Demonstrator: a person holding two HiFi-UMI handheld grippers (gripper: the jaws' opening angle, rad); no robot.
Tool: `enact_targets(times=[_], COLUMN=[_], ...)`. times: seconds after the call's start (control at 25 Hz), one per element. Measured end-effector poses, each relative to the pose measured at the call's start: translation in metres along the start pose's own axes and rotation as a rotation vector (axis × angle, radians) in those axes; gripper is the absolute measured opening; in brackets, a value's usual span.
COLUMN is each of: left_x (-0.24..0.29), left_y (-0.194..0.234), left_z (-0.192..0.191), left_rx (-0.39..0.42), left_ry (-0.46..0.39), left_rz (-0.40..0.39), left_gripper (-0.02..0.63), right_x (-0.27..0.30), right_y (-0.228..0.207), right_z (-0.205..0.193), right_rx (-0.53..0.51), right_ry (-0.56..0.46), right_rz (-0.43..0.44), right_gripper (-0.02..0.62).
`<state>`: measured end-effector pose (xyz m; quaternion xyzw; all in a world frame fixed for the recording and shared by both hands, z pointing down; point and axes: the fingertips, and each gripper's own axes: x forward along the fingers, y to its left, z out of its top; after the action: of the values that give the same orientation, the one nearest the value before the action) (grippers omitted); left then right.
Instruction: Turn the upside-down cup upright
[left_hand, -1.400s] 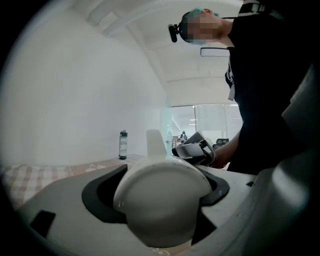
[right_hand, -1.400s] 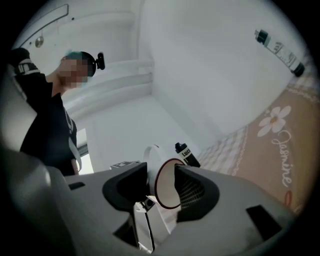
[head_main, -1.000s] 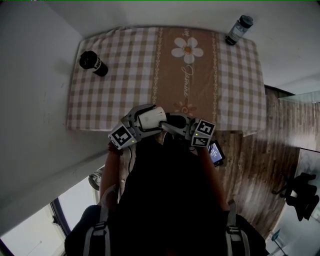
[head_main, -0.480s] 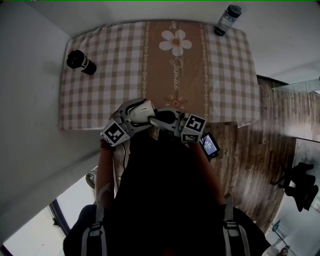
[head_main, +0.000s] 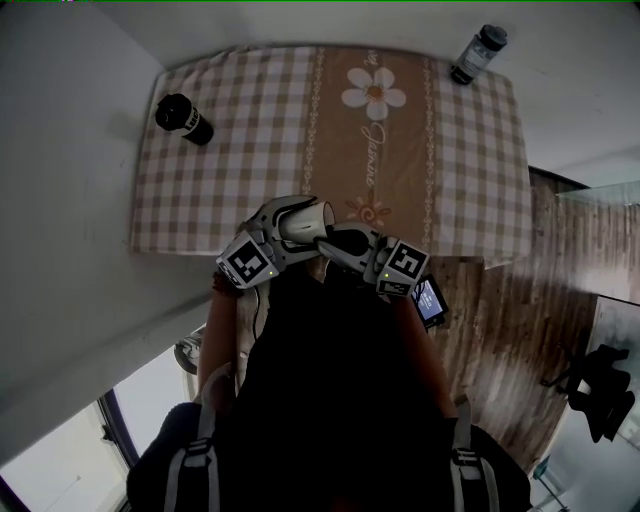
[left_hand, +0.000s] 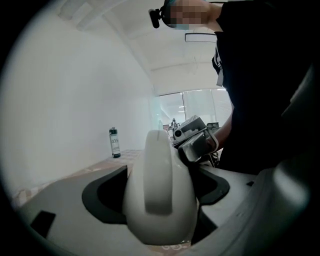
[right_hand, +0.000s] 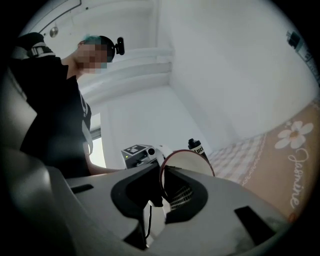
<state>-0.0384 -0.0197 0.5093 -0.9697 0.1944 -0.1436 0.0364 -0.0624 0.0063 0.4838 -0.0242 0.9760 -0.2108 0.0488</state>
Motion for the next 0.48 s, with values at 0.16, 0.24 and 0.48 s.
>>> enact_targets(times=[0.16, 0.24, 0.48], left_x=[0.0, -0.003, -0.034], left_y=[-0.003, -0.001, 0.019], left_z=[-0.004, -0.005, 0.011], left_rx=[-0.005, -0.04, -0.021], left_ry=[0.023, 0.009, -0.016], left_rz=[-0.016, -0.016, 0.065], left_gripper=[0.397, 0.396, 0.287], right_x=[0.002, 0.0, -0.015], right_y=[0.001, -0.001, -0.018], right_z=[-0.003, -0.005, -0.001], right_rx=[-0.016, -0.014, -0.018], right_ry=[0.016, 0.017, -0.005], right_rz=[0.003, 0.001, -0.073], right_gripper=[0.04, 0.04, 0.04])
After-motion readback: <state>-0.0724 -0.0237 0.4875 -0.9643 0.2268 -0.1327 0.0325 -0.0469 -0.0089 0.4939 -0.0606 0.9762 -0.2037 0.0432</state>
